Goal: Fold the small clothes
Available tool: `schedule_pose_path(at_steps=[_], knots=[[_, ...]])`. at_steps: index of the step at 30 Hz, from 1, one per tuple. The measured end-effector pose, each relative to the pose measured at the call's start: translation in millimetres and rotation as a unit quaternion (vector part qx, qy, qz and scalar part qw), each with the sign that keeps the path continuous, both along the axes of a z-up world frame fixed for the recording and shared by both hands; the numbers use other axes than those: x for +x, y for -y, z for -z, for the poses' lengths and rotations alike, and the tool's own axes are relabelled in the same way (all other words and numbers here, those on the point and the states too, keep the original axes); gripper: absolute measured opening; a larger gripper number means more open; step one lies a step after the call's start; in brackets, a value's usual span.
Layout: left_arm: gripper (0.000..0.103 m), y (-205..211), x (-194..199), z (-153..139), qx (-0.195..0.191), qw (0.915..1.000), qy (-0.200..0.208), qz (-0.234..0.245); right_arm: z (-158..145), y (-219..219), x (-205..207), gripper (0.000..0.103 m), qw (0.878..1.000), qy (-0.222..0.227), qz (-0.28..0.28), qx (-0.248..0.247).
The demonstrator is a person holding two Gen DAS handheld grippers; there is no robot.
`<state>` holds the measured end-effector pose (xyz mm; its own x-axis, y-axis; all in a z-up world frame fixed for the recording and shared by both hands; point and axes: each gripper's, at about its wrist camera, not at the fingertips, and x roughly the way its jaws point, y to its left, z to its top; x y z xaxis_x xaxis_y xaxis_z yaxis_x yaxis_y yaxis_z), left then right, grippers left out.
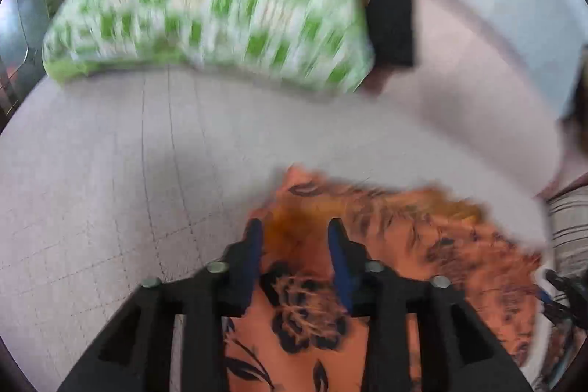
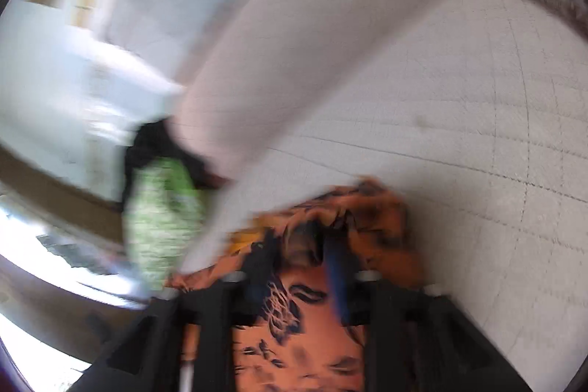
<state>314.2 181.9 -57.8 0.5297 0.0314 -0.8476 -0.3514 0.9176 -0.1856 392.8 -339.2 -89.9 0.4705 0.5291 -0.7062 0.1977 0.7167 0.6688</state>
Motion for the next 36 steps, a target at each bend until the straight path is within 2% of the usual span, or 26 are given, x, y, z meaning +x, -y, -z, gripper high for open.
schedule_pose_path(at_steps=[1, 3, 6, 9, 11, 12, 14, 16, 18, 20, 23, 24, 25, 26, 29, 32, 36], knots=[[0.038, -6, -1, 5, -0.008, 0.9999, 0.000, -0.011, 10, -2, -4, 0.056, 1.000, -0.003, -0.001, -0.001], [0.041, -23, -17, -1, -0.032, 0.9987, 0.025, -0.028, 10, -2, -20, 0.056, 1.000, 0.009, 0.000, -0.010], [0.057, -36, -64, -23, -0.047, 0.9954, 0.069, -0.046, -6, 7, -57, 0.057, 0.999, 0.042, 0.018, -0.022], [0.063, -36, -120, -34, -0.057, 0.9930, 0.093, -0.044, -23, 13, -112, 0.059, 0.998, 0.059, 0.034, -0.013], [0.066, -32, -150, -28, -0.084, 0.9908, 0.096, -0.046, -20, 15, -147, 0.068, 0.997, 0.055, 0.058, 0.005], [0.068, -30, -160, -22, -0.096, 0.9901, 0.091, -0.047, -12, 14, -161, 0.073, 0.997, 0.036, 0.064, 0.009], [0.069, -19, -167, -4, -0.111, 0.9900, 0.074, -0.045, 6, 14, -166, 0.073, 0.998, 0.011, 0.056, 0.026], [0.069, -10, -160, 15, -0.115, 0.9913, 0.044, -0.047, 19, 8, -166, 0.073, 0.997, 0.004, 0.058, 0.044], [0.069, -4, -155, 28, -0.124, 0.9905, 0.034, -0.049, 29, 0, -154, 0.073, 0.996, -0.006, 0.066, 0.065], [0.069, 2, -148, 35, -0.130, 0.9898, 0.027, -0.052, 35, -5, -145, 0.073, 0.994, -0.015, 0.083, 0.068], [0.068, 7, -137, 36, -0.118, 0.9907, 0.028, -0.061, 42, -16, -122, 0.070, 0.993, -0.023, 0.093, 0.068], [0.058, 9, -132, 36, -0.110, 0.9918, 0.023, -0.061, 44, -15, -117, 0.054, 0.993, -0.025, 0.094, 0.067], [0.021, 10, -127, 36, -0.099, 0.9932, 0.016, -0.059, 48, -16, -110, 0.024, 0.993, -0.041, 0.093, 0.062], [0.015, 11, -123, 38, -0.100, 0.9936, 0.006, -0.052, 50, -13, -107, 0.022, 0.993, -0.050, 0.092, 0.056], [0.011, 9, -118, 28, -0.098, 0.9936, 0.000, -0.056, 41, -18, -103, 0.016, 0.996, -0.042, 0.077, 0.024], [0.010, 12, -132, -2, -0.078, 0.9954, 0.033, -0.043, 16, -19, -111, 0.014, 0.997, -0.012, 0.070, 0.015], [0.010, 19, -164, -34, -0.072, 0.9951, 0.063, -0.024, -21, -27, -132, 0.012, 0.999, 0.025, 0.044, -0.001]])
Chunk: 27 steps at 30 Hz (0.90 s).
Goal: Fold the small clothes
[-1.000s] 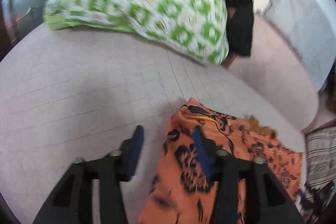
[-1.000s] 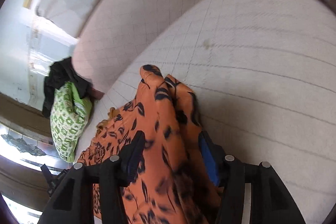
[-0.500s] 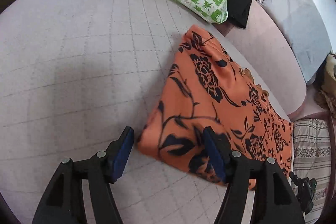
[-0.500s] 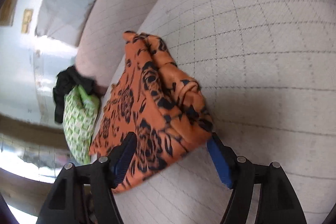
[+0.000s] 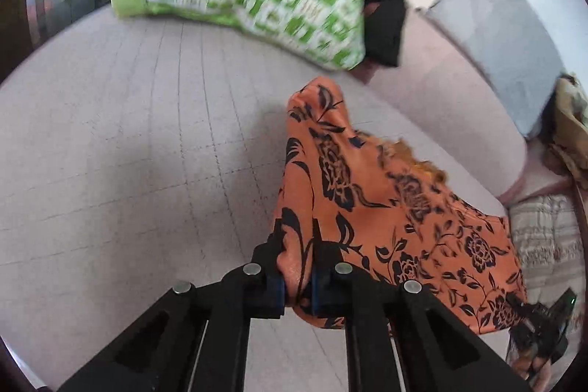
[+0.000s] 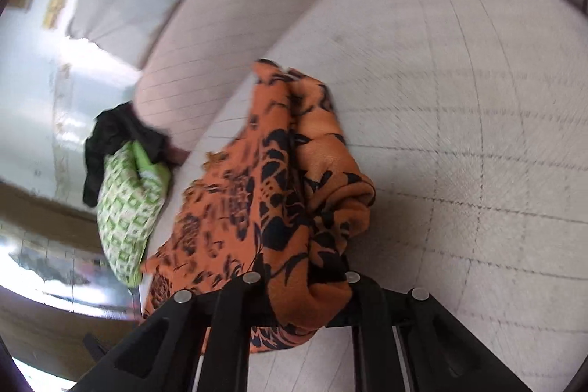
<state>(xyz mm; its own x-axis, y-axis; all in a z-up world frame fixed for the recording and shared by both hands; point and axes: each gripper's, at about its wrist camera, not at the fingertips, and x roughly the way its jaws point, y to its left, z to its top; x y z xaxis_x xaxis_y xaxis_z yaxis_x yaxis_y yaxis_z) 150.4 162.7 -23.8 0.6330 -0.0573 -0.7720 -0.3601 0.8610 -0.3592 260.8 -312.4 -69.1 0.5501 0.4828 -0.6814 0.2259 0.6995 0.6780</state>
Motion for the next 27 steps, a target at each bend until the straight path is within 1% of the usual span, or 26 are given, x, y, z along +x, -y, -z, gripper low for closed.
schedule_pose_path(at_steps=[3, 4, 5, 6, 8, 9, 10, 11, 12, 13, 14, 15, 16, 17, 18, 19, 20, 21, 22, 24, 25, 27], knots=[[0.010, 2, -37, -4, -0.010, 0.9999, 0.008, 0.007, -16, 1, -30, 0.012, 1.000, 0.013, -0.009, -0.002], [0.010, 1, -53, 1, -0.013, 0.9999, 0.003, 0.009, -19, 6, -46, 0.012, 1.000, 0.015, -0.012, 0.002], [0.010, 1, -62, 5, -0.021, 0.9997, -0.004, 0.009, -20, 8, -53, 0.012, 1.000, 0.014, -0.015, 0.001], [0.010, -1, -80, 11, -0.036, 0.9992, -0.010, 0.010, -19, 12, -69, 0.012, 1.000, 0.009, -0.019, -0.001], [0.010, -1, -106, 23, -0.040, 0.9988, -0.023, 0.014, -17, 21, -98, 0.012, 1.000, -0.005, -0.023, 0.000], [0.010, -2, -121, 33, -0.057, 0.9978, -0.033, 0.013, -12, 26, -119, 0.012, 0.999, -0.018, -0.027, 0.005], [0.010, -3, -132, 40, -0.064, 0.9971, -0.039, 0.012, -9, 31, -132, 0.012, 0.999, -0.024, -0.027, 0.009], [0.010, -4, -138, 50, -0.064, 0.9967, -0.048, 0.013, -1, 36, -151, 0.012, 0.999, -0.035, -0.027, 0.012], [0.011, -5, -140, 61, -0.066, 0.9959, -0.060, 0.012, 5, 37, -159, 0.012, 0.999, -0.042, -0.030, 0.010], [0.012, -7, -139, 71, -0.077, 0.9948, -0.067, 0.007, 17, 37, -167, 0.014, 0.998, -0.054, -0.042, 0.005], [0.014, -10, -135, 77, -0.082, 0.9943, -0.068, 0.006, 28, 38, -168, 0.018, 0.997, -0.065, -0.047, 0.002], [0.017, -11, -129, 82, -0.080, 0.9937, -0.078, 0.010, 37, 41, -168, 0.026, 0.996, -0.076, -0.045, -0.006], [0.023, -15, -124, 82, -0.089, 0.9924, -0.086, 0.004, 43, 42, -166, 0.044, 0.995, -0.087, -0.043, -0.016], [0.030, -20, -123, 78, -0.098, 0.9912, -0.088, -0.012, 46, 46, -167, 0.054, 0.995, -0.090, -0.036, -0.014], [0.045, -24, -123, 72, -0.093, 0.9915, -0.086, -0.028, 41, 47, -169, 0.062, 0.996, -0.083, -0.038, -0.015], [0.051, -30, -124, 61, -0.067, 0.9933, -0.079, -0.051, 35, 49, -170, 0.064, 0.996, -0.079, -0.039, -0.030], [0.051, -32, -124, 52, -0.041, 0.9944, -0.073, -0.064, 24, 55, -173, 0.064, 0.995, -0.069, -0.033, -0.063], [0.051, -31, -122, 41, -0.011, 0.9956, -0.060, -0.070, 16, 60, -172, 0.064, 0.995, -0.060, -0.025, -0.075], [0.051, -28, -119, 31, 0.005, 0.9967, -0.047, -0.066, 8, 66, -170, 0.064, 0.995, -0.049, -0.017, -0.082], [0.051, -12, -111, 19, 0.017, 0.9987, -0.027, -0.039, -8, 76, -153, 0.065, 0.997, -0.023, -0.010, -0.080], [0.051, 5, -104, 14, 0.025, 0.9995, -0.015, -0.012, -14, 76, -140, 0.065, 0.997, -0.011, -0.018, -0.071], [0.051, 36, -91, 12, 0.038, 0.9986, -0.006, 0.036, -20, 64, -103, 0.065, 0.996, 0.005, -0.057, -0.065]])
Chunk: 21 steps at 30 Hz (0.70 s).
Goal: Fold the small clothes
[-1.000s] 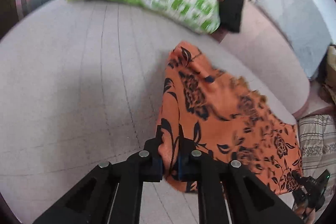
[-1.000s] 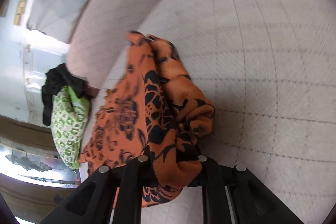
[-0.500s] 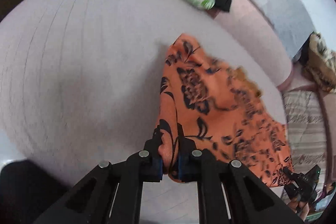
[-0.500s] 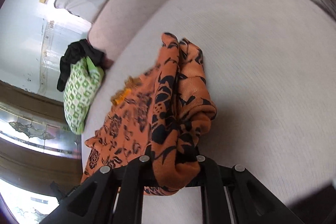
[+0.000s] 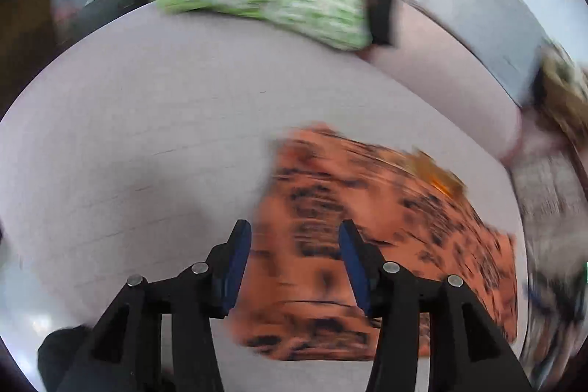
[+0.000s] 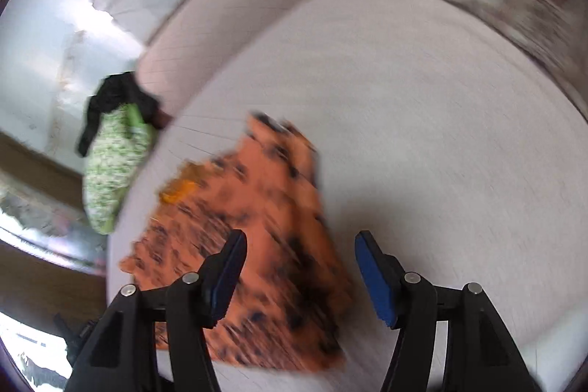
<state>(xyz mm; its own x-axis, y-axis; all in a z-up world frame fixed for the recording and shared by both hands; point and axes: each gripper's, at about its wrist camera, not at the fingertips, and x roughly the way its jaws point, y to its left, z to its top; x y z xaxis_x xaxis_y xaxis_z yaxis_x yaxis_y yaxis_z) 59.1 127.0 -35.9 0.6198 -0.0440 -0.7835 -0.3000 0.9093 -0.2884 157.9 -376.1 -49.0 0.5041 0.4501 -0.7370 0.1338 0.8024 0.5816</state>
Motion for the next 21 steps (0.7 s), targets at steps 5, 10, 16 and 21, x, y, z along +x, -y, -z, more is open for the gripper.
schedule_pose_path(at_steps=[5, 10, 16, 21], knots=[[0.051, 67, 21, 13, 0.029, 0.9955, 0.002, 0.091, 23, -28, 73, 0.006, 0.992, -0.059, -0.071, -0.090], [0.050, 87, 41, 52, 0.061, 0.9901, -0.048, 0.116, 53, -13, 85, 0.005, 0.989, -0.073, -0.043, -0.121], [0.051, 81, 37, 45, 0.051, 0.9925, -0.040, 0.104, 37, -1, 68, 0.046, 0.990, -0.065, -0.021, -0.126], [0.051, 71, 28, 44, 0.054, 0.9932, -0.044, 0.094, -17, -13, 49, 0.059, 0.996, 0.016, -0.039, -0.078]])
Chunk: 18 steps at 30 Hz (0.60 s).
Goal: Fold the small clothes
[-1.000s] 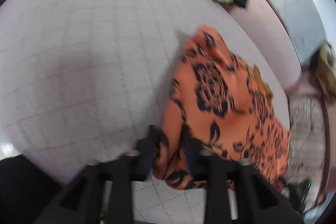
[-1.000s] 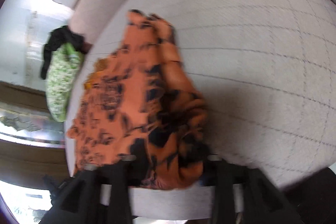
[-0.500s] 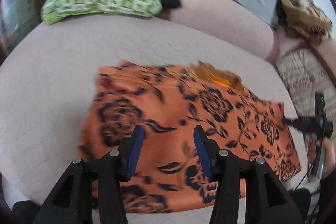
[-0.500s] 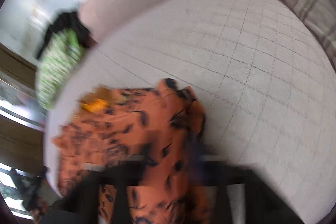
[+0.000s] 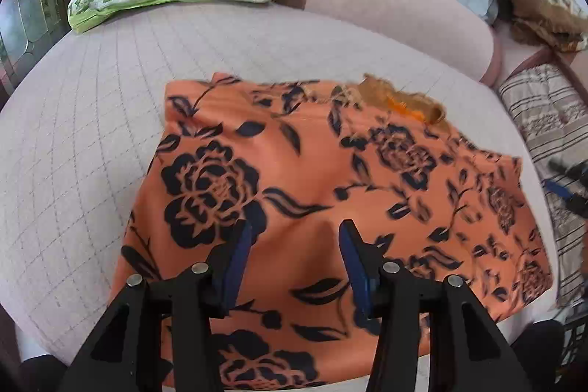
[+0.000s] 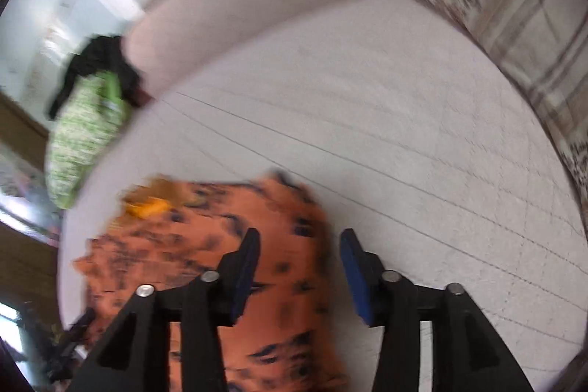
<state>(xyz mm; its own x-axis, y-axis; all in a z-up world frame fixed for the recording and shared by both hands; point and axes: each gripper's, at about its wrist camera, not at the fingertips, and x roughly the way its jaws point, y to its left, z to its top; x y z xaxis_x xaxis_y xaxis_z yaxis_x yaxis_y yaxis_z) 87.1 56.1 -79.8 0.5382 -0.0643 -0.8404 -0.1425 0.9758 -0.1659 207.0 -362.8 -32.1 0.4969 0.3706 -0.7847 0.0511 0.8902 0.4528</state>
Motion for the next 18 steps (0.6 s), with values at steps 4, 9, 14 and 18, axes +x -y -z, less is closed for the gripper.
schedule_pose_path(at_steps=[4, 9, 14, 18], knots=[[0.051, -5, -8, 3, 0.002, 1.0000, -0.005, -0.007, 22, -24, 21, 0.063, 0.995, -0.033, -0.069, 0.062], [0.051, -8, -9, -3, 0.002, 1.0000, -0.004, -0.005, 78, 12, 36, 0.058, 0.991, -0.105, 0.047, 0.068], [0.051, -17, -10, -6, 0.002, 0.9999, -0.006, -0.015, 29, -11, 6, 0.060, 0.998, -0.047, -0.002, 0.032], [0.051, -19, -11, -5, 0.003, 0.9998, -0.008, -0.019, 16, -41, -30, 0.068, 0.996, -0.034, -0.063, 0.057]])
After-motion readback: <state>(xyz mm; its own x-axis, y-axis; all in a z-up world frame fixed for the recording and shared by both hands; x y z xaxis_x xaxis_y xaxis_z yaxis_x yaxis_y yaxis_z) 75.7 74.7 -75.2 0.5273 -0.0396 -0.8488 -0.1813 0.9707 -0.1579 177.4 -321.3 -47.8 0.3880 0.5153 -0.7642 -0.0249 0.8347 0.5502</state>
